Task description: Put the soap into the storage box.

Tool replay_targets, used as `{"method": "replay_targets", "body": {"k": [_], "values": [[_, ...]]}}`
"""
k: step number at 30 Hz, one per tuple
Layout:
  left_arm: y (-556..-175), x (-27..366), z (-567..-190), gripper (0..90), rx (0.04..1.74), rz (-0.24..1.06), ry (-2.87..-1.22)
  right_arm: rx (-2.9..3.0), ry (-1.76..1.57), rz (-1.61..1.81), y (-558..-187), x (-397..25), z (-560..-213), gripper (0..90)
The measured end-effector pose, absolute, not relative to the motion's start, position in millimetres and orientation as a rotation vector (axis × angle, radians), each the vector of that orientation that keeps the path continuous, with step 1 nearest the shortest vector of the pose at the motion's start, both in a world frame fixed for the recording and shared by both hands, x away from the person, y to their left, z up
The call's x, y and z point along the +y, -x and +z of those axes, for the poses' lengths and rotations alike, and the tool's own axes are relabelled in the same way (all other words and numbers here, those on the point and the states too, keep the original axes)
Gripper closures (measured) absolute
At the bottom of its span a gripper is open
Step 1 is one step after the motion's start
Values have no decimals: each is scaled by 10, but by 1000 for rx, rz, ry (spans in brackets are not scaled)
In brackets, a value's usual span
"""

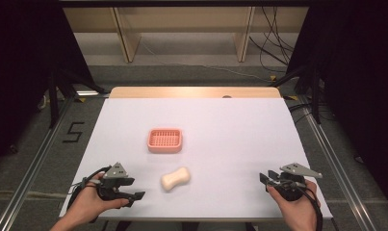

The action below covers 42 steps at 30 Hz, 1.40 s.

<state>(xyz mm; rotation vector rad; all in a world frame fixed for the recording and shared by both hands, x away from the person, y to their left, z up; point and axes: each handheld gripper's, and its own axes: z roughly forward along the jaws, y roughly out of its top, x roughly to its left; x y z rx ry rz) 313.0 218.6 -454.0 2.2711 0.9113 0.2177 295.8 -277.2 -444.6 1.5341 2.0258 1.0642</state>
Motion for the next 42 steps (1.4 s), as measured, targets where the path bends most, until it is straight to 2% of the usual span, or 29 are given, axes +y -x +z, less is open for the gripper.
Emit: {"method": "replay_targets", "body": {"k": [8, 18, 20, 34, 42], "values": [[-3322, 1960, -4320, 342, 891, 123, -2435, 2036, -1516, 1058, -2965, -2772, -4447, 613], [-3475, 1677, -4207, 354, 907, 92, -2522, 2032, -1570, 1045, -2946, -2748, -4445, 609], [-3540, 1603, -4169, 353, 870, 77, -2603, 2034, -1567, 1045, -2947, -2747, -4448, 609], [-3757, 1219, -4160, 349, 842, 2, -2702, 2053, -1525, 1050, -2976, -2768, -4471, 605], [-3824, 1062, -4187, 346, 786, 15, -2780, 2053, -1525, 1031, -2975, -2774, -4469, 604]]}}
